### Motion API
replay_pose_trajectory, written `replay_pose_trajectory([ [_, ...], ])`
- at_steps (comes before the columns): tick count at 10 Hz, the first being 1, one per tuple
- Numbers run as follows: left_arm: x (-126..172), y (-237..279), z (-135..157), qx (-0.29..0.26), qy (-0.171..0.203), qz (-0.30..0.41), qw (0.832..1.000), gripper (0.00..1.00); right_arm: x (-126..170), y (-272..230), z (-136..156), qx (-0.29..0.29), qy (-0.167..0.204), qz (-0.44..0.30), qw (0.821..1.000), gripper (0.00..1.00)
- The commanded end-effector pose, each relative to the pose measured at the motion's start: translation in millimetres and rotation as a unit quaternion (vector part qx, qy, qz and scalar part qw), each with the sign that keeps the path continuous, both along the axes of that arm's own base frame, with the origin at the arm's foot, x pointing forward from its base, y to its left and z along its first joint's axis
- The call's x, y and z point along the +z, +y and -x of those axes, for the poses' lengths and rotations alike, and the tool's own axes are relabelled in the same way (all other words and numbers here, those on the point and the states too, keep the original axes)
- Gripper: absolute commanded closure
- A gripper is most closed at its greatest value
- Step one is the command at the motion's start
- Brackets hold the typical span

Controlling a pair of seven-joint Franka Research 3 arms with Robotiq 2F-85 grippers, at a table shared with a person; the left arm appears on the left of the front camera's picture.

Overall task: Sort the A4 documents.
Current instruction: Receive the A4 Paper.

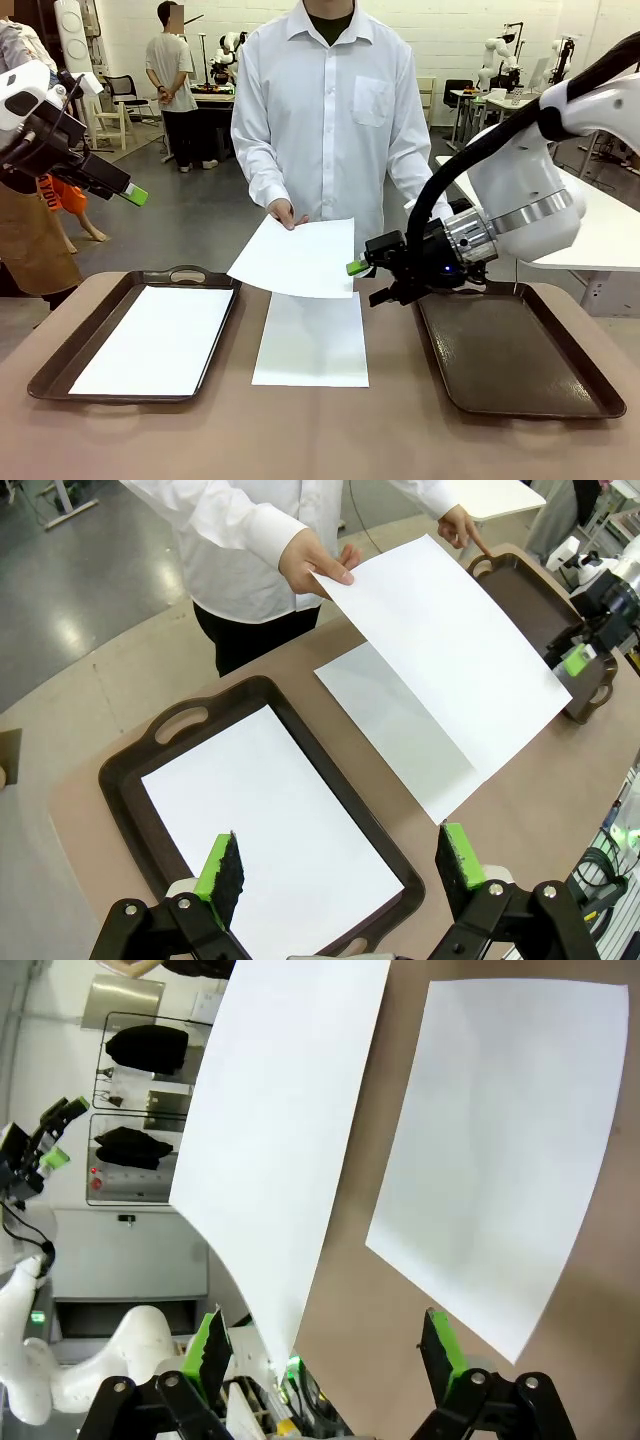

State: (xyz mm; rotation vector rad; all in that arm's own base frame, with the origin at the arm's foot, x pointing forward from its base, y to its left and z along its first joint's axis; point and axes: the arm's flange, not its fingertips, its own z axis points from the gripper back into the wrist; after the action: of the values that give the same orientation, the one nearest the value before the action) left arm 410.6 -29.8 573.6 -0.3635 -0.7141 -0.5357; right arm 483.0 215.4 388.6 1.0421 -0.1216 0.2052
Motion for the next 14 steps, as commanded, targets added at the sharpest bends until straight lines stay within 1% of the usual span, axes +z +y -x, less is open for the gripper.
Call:
replay_pose_trajectory([
  [1,0,0,0,0.001,0.000,-0.003,1.000,0.00,-4,9,-26,-0.019,0.022,-0.031,0.999,0.00],
  [4,0,0,0,0.001,0.000,-0.003,1.000,0.00,-11,11,-58,-0.044,0.040,-0.057,0.997,0.00],
  [5,0,0,0,0.001,0.000,-0.003,1.000,0.00,-16,12,-67,-0.053,0.053,-0.063,0.995,0.00],
  [7,0,0,0,0.001,0.000,-0.003,1.000,0.00,-20,14,-77,-0.060,0.065,-0.086,0.992,0.00],
  [10,0,0,0,0.001,0.000,-0.003,1.000,0.00,-27,18,-84,-0.070,0.081,-0.125,0.986,0.00],
  [13,0,0,0,0.001,0.000,-0.003,1.000,0.00,-36,18,-81,-0.074,0.088,-0.127,0.985,0.00],
  [14,0,0,0,0.001,0.000,-0.003,1.000,0.00,-40,19,-79,-0.076,0.087,-0.124,0.986,0.07],
])
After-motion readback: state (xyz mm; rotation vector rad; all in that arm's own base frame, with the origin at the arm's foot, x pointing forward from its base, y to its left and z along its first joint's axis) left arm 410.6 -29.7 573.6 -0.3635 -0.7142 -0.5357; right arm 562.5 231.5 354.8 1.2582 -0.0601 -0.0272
